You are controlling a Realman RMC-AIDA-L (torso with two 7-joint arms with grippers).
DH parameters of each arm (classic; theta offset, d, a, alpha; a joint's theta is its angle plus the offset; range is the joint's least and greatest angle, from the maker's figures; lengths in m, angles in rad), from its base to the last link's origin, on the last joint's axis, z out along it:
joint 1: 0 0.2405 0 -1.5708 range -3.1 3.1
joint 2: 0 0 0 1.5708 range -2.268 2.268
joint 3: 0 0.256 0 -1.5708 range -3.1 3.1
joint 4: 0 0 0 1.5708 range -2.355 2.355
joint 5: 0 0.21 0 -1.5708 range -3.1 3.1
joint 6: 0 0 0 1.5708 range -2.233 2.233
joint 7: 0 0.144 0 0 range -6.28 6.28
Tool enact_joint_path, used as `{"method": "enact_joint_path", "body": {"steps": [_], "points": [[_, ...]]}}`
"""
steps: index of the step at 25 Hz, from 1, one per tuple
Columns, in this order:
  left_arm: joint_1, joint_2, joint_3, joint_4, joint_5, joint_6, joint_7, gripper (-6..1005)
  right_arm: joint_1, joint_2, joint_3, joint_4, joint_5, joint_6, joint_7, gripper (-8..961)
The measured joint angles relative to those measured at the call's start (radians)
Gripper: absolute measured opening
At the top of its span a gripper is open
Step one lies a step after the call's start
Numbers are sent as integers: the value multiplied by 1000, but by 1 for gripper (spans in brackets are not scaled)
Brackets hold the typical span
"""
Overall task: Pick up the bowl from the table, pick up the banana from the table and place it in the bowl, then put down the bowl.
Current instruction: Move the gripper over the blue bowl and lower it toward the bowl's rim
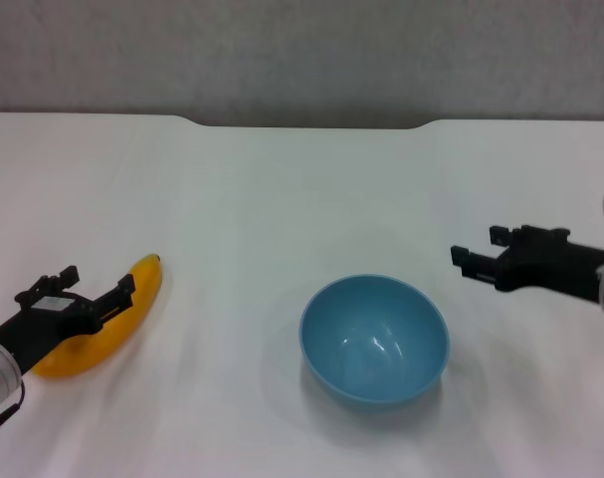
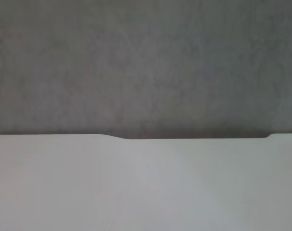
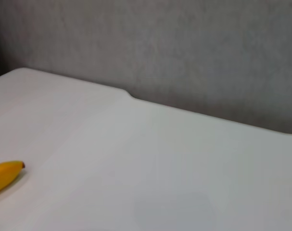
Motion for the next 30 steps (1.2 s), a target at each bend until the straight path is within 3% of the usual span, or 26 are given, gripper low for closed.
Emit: {"method": "enact_joint_path", "body": {"steps": [4, 8, 12, 18, 23, 30], "points": [[0, 1, -11, 2, -1, 0, 0, 903, -54, 0, -70, -121, 365, -58, -355, 666], [-5, 0, -12, 6, -1, 0, 4, 903, -19, -1, -112, -334, 737, 23, -700, 665], [-5, -2, -11, 7, -1, 0, 14, 902, 17, -5, -116, -397, 839, 44, -770, 665], [2, -1, -11, 8, -1, 0, 14, 902, 42, -38, -67, -261, 690, 42, -543, 666], [2, -1, -11, 8, -1, 0, 14, 903, 70, -47, 31, -98, 314, 56, -172, 666], [1, -1, -11, 4, -1, 0, 11, 903, 272, -41, 175, -97, -196, 233, 261, 665]]}}
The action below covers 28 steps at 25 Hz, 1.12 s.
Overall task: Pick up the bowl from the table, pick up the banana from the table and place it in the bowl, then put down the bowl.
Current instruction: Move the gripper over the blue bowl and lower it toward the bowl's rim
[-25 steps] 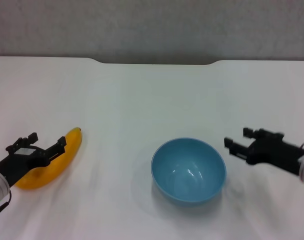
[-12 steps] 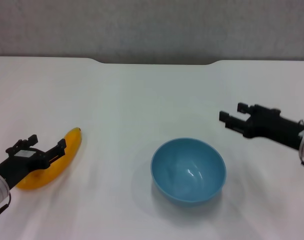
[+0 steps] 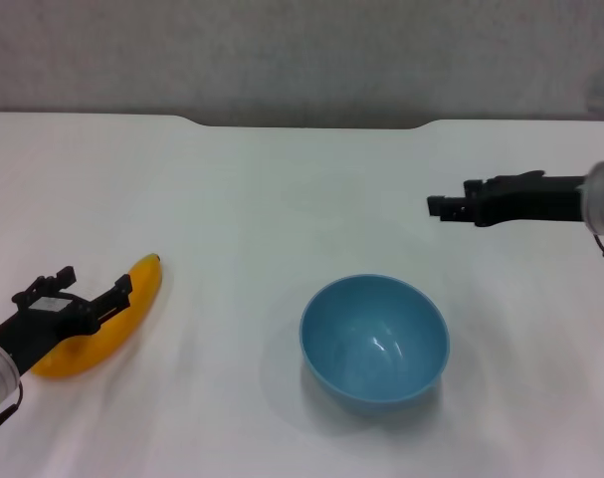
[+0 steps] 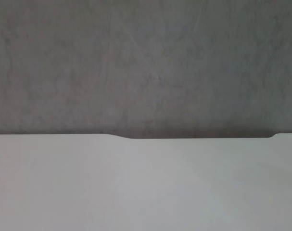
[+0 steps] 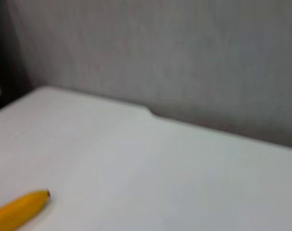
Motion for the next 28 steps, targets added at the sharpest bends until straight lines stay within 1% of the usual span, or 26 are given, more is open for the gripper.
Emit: {"method": "enact_joint_path", "body": {"steps": [3, 5, 7, 10, 15, 17, 22, 28], "points": [[-4, 0, 0, 0, 0, 0, -2, 902, 82, 4, 17, -37, -146, 49, 109, 665], [-5, 0, 0, 0, 0, 0, -4, 902, 127, 10, 17, -61, -214, 75, 167, 666], [-6, -1, 0, -2, 0, 0, -3, 902, 167, 14, 18, -86, -266, 107, 213, 666], [-10, -1, 0, -3, 0, 0, -3, 902, 208, 19, 19, -114, -320, 158, 256, 666], [-16, -1, 0, -4, 0, 0, -5, 903, 248, 25, 12, -198, -402, 177, 341, 665], [-17, -1, 0, -4, 0, 0, -5, 903, 270, 26, 10, -255, -415, 171, 343, 665], [-20, -3, 0, -4, 0, 0, -6, 902, 293, 34, 4, -342, -412, 123, 341, 665], [-30, -3, 0, 0, 0, 0, -6, 902, 296, 36, -28, -393, -361, 78, 338, 666]]}}
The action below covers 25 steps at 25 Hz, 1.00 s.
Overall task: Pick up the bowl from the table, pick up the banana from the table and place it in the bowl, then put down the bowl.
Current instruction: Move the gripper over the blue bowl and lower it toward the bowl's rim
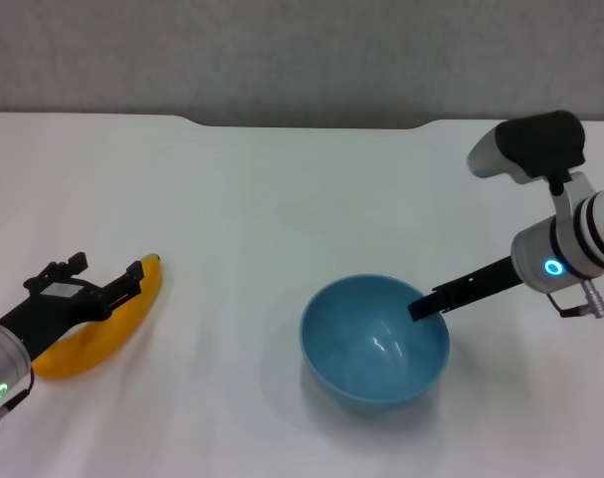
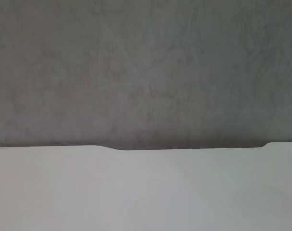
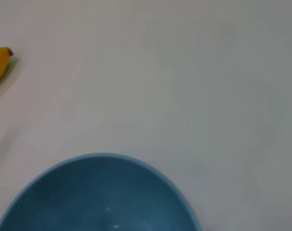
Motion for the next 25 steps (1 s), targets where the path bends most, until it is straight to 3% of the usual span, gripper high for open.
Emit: {"method": "enact_joint_path", "body": {"steps": [8, 17, 25], "points": [[-3, 0, 0, 2, 0, 0, 0, 903, 13, 1, -113, -31, 75, -25, 3, 666], [-4, -1, 0, 2, 0, 0, 0, 903, 14, 3, -150, -45, 97, -15, 8, 631], [-4, -1, 0, 4, 0, 0, 0, 902, 22, -1, -161, -44, 101, -19, 9, 474]]}}
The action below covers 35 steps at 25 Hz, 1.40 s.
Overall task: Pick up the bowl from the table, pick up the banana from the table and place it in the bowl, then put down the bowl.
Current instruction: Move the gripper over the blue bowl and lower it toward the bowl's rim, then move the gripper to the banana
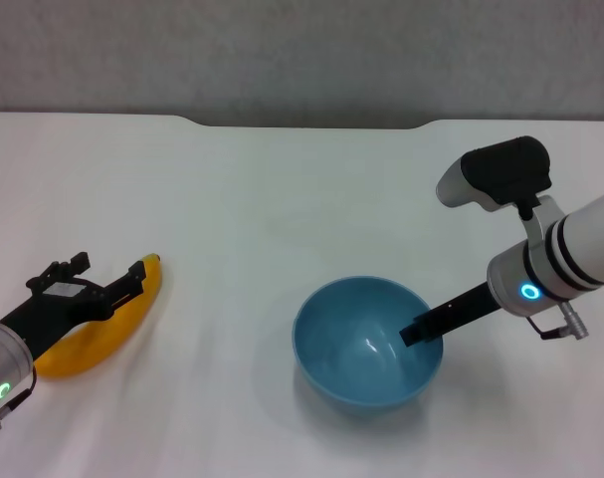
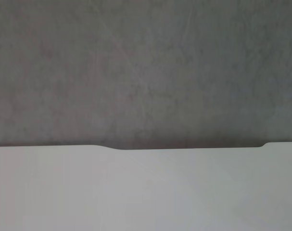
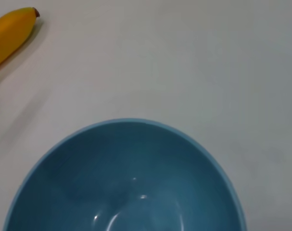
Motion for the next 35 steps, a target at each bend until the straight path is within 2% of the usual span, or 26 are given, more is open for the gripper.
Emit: {"method": "enact_joint_path", "body": {"steps": [8, 13, 16, 19, 22, 27, 30, 35], "points": [[1, 0, 0, 0, 0, 0, -2, 902, 0, -1, -1, 4, -8, -3, -2, 313], [1, 4, 6, 0, 0, 1, -26, 902, -7, 0, -1, 9, -6, -17, -5, 71], [2, 3, 7, 0, 0, 1, -29, 902, -28, 2, -1, 24, 0, -37, -7, 28], [2, 4, 17, -2, 19, 2, -41, 903, -67, 2, 1, 71, 1, -45, -7, 28], [2, 9, 44, -26, 76, 16, -93, 903, -140, 2, 7, 147, 1, -57, -7, 28], [32, 30, 44, -158, 279, 29, -301, 902, -237, 0, 8, 256, 0, -69, -7, 28], [50, 40, 37, -228, 370, 37, -388, 902, -255, 2, 7, 281, 1, -69, -7, 28], [43, 42, 37, -303, 560, 85, -498, 903, -293, 2, -1, 311, 23, -69, -5, 28]]}}
